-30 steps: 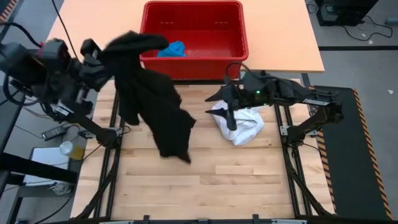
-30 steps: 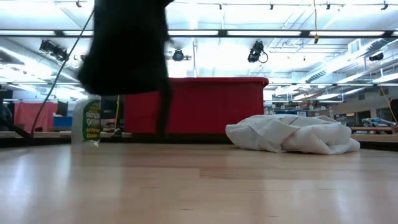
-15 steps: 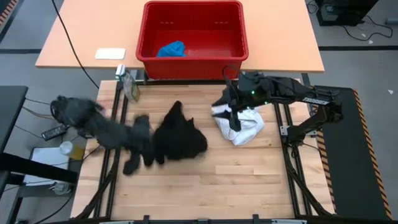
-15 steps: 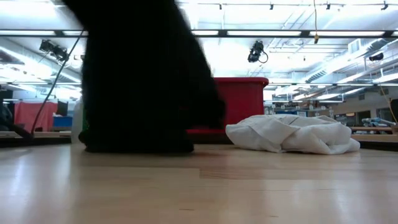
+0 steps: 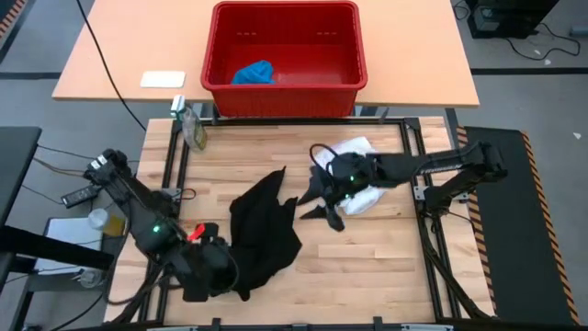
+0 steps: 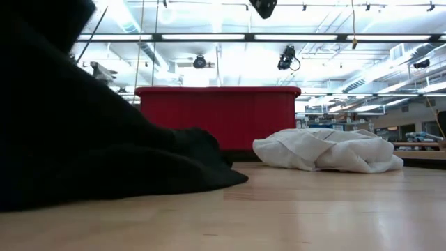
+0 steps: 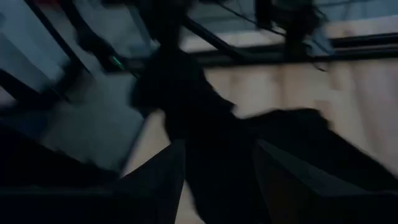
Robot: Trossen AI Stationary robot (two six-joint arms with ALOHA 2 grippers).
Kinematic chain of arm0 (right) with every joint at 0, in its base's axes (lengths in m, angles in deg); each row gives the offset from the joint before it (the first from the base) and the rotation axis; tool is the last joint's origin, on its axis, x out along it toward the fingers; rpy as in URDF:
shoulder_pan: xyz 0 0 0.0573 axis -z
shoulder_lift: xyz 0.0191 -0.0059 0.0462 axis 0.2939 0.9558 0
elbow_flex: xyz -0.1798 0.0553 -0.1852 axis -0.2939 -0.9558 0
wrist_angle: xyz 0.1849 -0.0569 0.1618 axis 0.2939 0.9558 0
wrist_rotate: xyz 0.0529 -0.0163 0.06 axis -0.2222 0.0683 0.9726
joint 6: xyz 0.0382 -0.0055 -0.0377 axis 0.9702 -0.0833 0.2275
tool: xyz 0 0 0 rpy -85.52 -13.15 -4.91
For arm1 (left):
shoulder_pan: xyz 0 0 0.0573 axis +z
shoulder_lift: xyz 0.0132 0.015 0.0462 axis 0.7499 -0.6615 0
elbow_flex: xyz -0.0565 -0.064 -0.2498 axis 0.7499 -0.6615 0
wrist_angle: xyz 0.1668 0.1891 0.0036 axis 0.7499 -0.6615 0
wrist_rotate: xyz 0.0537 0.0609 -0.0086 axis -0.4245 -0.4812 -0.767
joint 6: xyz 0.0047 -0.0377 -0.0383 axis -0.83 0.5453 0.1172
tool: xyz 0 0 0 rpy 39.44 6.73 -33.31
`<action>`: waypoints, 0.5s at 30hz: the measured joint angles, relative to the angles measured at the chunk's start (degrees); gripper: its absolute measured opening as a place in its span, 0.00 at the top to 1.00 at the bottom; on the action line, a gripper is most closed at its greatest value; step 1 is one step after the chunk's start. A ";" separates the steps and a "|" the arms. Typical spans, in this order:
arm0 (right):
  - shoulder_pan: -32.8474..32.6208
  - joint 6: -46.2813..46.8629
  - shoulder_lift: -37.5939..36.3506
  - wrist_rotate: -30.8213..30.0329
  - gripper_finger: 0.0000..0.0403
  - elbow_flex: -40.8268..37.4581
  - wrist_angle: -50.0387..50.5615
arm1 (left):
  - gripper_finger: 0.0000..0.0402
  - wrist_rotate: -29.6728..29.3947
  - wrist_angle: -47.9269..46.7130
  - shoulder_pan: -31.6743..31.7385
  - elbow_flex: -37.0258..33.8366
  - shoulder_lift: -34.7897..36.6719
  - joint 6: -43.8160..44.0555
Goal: Fold laundry
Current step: Fold the black shirt
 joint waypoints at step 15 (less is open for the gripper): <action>-5.66 -0.66 10.89 -1.50 0.51 -2.47 -19.57 | 0.99 -26.97 -1.74 -4.03 20.72 0.33 -29.93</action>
